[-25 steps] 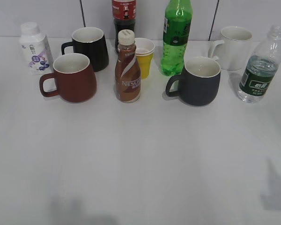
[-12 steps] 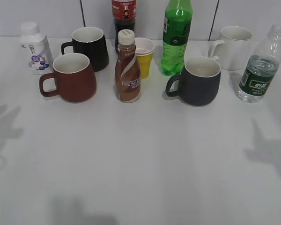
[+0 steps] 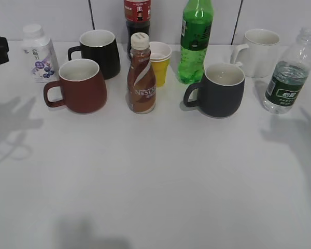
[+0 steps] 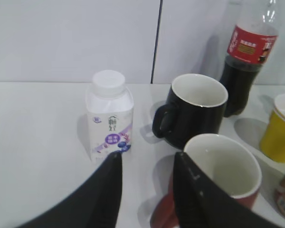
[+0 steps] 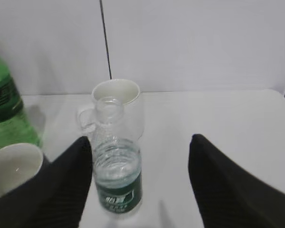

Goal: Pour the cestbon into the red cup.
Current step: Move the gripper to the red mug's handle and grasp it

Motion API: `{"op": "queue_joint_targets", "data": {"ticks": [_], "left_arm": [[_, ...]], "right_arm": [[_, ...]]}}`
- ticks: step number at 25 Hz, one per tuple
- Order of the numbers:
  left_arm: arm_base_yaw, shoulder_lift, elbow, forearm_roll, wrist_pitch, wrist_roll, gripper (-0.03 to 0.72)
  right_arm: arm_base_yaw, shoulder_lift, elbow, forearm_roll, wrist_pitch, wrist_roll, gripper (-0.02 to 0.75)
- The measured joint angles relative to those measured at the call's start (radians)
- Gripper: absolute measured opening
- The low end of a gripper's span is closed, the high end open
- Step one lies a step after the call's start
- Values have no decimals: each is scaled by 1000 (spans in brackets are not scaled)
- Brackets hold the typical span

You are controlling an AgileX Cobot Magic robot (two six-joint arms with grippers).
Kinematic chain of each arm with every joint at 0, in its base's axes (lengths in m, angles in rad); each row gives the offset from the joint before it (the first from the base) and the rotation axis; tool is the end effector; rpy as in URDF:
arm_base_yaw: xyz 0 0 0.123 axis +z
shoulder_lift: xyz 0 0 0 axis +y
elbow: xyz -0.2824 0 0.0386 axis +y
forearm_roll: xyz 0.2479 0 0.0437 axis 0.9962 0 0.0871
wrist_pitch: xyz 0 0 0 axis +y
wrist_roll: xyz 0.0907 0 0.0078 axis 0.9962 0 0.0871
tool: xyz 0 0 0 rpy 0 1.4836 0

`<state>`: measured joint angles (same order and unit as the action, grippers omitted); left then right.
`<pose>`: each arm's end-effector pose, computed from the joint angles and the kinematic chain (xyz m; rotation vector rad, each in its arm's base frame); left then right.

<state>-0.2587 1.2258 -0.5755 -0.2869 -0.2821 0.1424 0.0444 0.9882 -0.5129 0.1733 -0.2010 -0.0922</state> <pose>0.2449 -0.0574 0.2603 0.0619 1.8655 -0.1983 0.2065 0.0061 0.2882 0.0543 1.7602 0.0585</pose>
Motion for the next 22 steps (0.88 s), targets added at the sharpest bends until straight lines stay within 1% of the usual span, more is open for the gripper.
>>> {"op": "queue_joint_targets", "data": {"ticks": [4,7,9,12,16,19,22], "left_arm": [[0,45,26,1,-79,0,279],[-2,82,97,1,-170,0,283],[-11,93,152,0,-230,1,285],[-37,94,208,0,-318,1,288],[-63,143,222,11,-367,2,288],[-63,222,222,50,-437,2,290],[-63,312,222,106,-558,2,295]], "right_arm": [[0,110,0,-7,-126,8,482],[0,174,0,-15,-225,80,482],[0,200,0,-28,-264,107,482],[0,221,0,-51,-281,129,482],[0,225,0,-66,-296,134,482],[0,228,0,-75,-300,136,482],[0,229,0,-92,-300,137,482]]}}
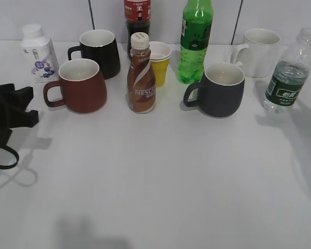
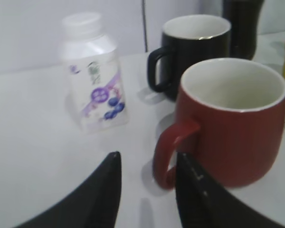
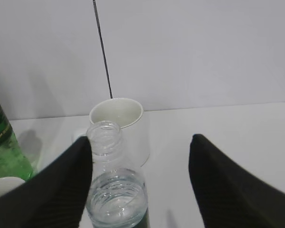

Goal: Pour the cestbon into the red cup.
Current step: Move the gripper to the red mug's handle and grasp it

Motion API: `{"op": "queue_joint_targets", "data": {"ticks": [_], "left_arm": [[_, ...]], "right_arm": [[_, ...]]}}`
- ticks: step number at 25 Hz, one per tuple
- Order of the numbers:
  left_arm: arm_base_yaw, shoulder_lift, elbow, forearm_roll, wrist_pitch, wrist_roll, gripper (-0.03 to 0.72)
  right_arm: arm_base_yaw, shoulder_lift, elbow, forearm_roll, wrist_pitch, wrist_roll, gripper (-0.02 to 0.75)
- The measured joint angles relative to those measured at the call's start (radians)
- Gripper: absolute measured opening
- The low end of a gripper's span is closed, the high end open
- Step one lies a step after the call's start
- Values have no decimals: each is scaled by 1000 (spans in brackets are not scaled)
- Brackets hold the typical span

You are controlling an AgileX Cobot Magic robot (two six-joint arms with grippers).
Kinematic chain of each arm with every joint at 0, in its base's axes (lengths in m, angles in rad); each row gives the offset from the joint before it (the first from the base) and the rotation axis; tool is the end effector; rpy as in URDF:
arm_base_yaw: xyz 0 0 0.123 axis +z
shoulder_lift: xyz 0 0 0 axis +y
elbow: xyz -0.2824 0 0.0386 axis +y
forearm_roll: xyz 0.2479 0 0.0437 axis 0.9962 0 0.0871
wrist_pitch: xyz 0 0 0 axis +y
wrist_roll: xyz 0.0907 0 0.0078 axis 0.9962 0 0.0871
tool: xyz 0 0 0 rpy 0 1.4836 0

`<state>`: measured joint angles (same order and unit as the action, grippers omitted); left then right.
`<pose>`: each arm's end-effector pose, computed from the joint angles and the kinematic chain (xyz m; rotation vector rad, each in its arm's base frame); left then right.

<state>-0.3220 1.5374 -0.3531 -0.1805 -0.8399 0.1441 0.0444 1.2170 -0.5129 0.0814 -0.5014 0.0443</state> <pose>0.2411 -0.0676 0.1696 0.2217 1.8211 -0.0871 0.2459 0.0074 0.2634 0.0895 1.6860 0.0872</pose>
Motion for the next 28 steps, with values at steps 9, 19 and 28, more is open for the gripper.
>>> {"op": "queue_joint_targets", "data": {"ticks": [9,19,28], "left_arm": [[0,177,0,70,-240,0,297],[0,263,-16,71,-288,-42,340],[0,312,-116,68,-222,-47,341]], "right_arm": [[0,1,0,-7,-1,1,482],[0,1,0,-7,-3,1,482],[0,1,0,-7,-5,1,482]]}}
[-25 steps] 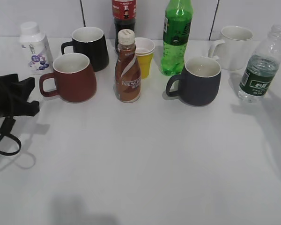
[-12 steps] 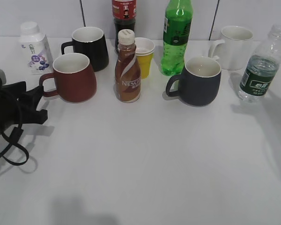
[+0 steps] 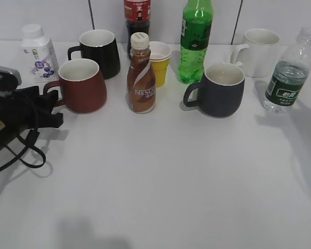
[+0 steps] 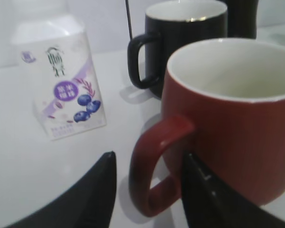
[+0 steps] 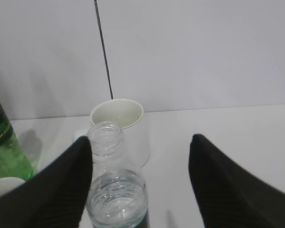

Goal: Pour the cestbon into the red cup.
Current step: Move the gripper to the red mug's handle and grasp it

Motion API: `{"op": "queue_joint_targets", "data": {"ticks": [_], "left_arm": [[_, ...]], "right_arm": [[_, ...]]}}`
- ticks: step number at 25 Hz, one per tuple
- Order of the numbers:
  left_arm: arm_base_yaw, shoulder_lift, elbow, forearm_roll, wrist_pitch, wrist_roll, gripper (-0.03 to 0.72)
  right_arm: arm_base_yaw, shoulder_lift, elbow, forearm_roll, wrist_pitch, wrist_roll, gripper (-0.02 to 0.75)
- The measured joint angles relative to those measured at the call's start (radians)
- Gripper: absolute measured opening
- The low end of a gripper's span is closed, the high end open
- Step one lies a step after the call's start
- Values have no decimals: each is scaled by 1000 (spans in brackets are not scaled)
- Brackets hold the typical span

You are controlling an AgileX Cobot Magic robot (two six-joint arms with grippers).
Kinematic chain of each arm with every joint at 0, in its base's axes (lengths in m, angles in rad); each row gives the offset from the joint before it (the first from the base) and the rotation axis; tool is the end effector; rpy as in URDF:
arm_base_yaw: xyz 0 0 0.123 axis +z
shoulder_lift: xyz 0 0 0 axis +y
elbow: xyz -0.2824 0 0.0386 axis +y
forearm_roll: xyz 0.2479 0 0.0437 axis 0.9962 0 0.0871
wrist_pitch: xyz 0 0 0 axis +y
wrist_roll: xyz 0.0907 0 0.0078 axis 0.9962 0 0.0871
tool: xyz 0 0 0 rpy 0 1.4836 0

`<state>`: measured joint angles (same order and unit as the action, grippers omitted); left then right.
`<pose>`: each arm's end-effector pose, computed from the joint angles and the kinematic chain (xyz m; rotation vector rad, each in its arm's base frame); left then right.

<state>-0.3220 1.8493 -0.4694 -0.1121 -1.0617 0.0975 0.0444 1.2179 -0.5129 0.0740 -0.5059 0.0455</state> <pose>0.2806 -0.0842 0.1277 0.2584 1.7861 -0.1109 0.2460 0.0077 0.2636 0.0824 1.6825 0.0861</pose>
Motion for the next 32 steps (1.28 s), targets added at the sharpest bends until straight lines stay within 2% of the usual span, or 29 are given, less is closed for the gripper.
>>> {"op": "queue_joint_targets", "data": {"ticks": [26,29,32], "left_arm": [[0,143,-188,-59,16,-2,338],[1,172,-217,-55,15,-2,287],[1,186,-240,-45,17,-2,163]], "right_arm": [[0,0,0,-1,-2,0,482],[0,0,0,-2,-2,0,482],[0,0,0,-3,-2,0,482]]}}
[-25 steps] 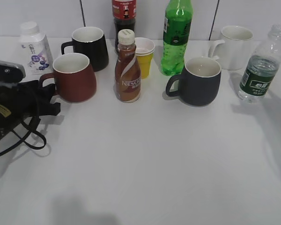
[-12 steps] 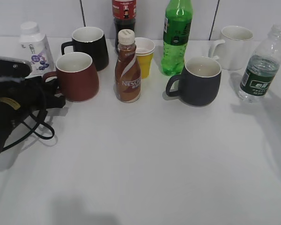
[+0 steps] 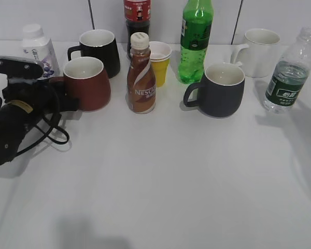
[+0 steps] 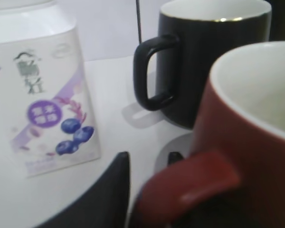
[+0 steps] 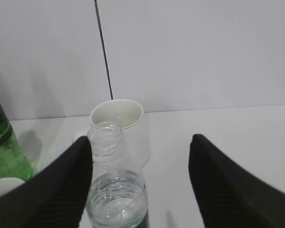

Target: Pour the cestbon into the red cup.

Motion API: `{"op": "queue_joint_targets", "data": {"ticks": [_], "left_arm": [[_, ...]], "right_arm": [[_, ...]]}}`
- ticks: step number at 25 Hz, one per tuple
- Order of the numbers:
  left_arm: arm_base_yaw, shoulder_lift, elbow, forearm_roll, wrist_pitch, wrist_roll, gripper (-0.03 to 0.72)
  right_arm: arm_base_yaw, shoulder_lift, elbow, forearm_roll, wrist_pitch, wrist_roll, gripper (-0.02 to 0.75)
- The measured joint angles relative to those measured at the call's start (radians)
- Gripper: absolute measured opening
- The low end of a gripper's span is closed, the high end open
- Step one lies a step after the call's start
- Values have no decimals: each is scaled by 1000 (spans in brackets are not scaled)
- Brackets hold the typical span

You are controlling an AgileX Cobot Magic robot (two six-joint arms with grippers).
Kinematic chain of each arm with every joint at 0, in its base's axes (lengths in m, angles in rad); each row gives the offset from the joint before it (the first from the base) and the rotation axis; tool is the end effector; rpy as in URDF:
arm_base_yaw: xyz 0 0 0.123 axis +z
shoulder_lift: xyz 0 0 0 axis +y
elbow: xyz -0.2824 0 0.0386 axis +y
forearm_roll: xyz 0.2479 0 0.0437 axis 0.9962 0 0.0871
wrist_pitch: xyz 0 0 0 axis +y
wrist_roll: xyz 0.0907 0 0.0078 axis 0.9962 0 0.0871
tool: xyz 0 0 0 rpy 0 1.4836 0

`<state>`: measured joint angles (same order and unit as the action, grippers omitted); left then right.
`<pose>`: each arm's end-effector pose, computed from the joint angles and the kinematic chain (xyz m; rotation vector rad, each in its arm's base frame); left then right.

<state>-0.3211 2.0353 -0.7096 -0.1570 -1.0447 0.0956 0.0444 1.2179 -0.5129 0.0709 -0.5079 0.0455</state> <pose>0.3379 -0.0994 0.1103 0.1998 1.7579 -0.1009 0.2460 0.0078 0.2638 0.0790 1.6806 0.0853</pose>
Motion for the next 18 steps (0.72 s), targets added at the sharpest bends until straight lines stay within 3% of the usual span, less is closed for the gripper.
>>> {"op": "queue_joint_targets", "data": {"ticks": [2,7,11,16,18], "left_arm": [[0,4,-15,0,0,4,72],[0,7,-19,1,-18,7,64],[0,6,-5,0,-73,8,62],[0,-34,76,-4,-108,8,62],[0,-60,109,-5,-107,8,62]], "right_arm": [[0,0,0,0,0,0,482],[0,19,0,-5,0,0,482],[0,62,0,-71,-1,12,490],[0,128,0,-151,-1,111,636],[0,165,0,-154,-4,124,660]]}}
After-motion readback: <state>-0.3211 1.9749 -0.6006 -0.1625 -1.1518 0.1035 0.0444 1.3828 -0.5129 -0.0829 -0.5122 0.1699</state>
